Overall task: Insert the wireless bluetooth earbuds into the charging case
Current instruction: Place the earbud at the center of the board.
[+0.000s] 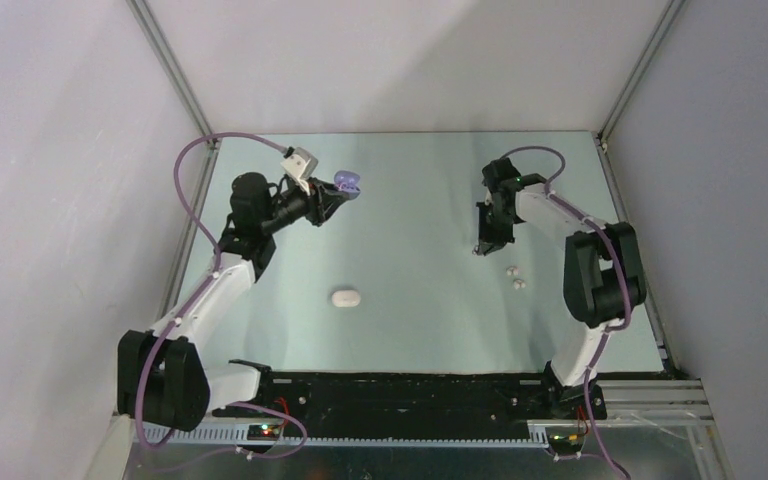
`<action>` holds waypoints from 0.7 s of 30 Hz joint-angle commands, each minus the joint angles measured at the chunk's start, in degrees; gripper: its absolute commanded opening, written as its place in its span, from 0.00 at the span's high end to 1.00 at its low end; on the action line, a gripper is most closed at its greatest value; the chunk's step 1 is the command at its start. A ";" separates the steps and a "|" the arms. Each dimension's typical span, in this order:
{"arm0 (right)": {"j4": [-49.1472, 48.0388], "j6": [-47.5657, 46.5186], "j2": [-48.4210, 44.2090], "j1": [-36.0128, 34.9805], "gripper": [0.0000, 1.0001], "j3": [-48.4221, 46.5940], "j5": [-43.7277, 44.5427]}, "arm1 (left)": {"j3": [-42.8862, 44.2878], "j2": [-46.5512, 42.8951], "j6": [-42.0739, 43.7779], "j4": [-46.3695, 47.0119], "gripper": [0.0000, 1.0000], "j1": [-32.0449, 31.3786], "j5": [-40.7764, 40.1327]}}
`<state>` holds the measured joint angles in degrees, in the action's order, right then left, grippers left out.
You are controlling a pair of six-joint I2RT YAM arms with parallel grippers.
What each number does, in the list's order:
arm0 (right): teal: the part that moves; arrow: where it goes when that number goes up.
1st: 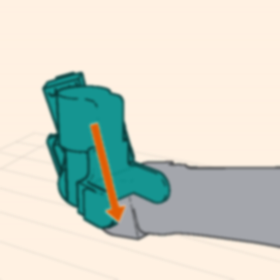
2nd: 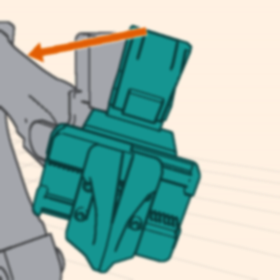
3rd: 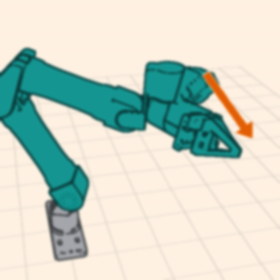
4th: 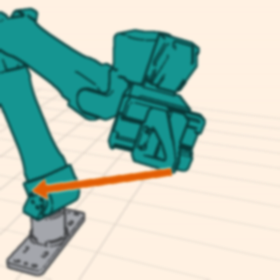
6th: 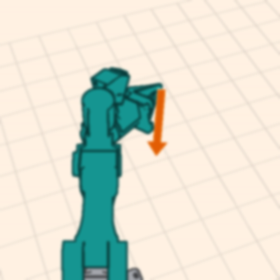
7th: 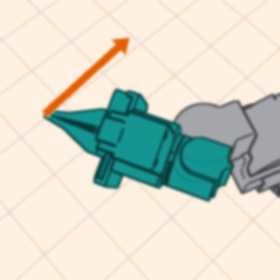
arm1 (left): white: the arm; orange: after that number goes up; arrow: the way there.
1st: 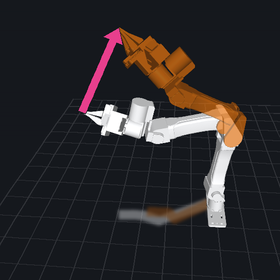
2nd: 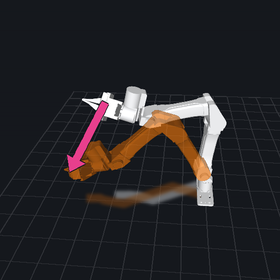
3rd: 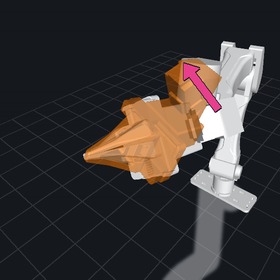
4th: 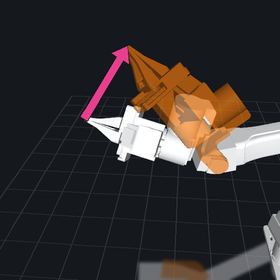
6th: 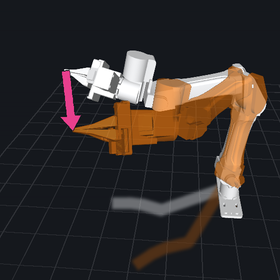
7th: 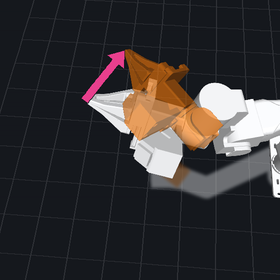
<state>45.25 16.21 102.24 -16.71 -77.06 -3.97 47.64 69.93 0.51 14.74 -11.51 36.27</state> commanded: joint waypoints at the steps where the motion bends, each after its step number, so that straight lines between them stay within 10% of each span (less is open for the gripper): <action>1: 0.32 1.32 3.94 0.15 1.00 -0.49 0.78 | 0.80 -2.51 0.68 -0.49 1.00 -0.33 -1.42; 8: -0.85 2.56 12.13 0.88 0.91 -0.77 0.20 | 2.11 -2.89 2.72 -4.33 1.00 -1.40 -2.03; 16: 0.41 2.34 12.04 2.58 0.48 -2.78 -5.39 | 3.30 -2.19 3.45 -6.11 1.00 -2.60 -1.56; 21: -0.41 0.19 8.65 4.48 0.42 -3.45 -9.60 | 3.87 -1.28 4.83 -6.58 1.00 -1.92 -0.49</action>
<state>45.56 18.28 113.34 -14.04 -79.11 -10.63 48.51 68.79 2.98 7.33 -13.82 34.70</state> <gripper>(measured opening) 0.564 0.352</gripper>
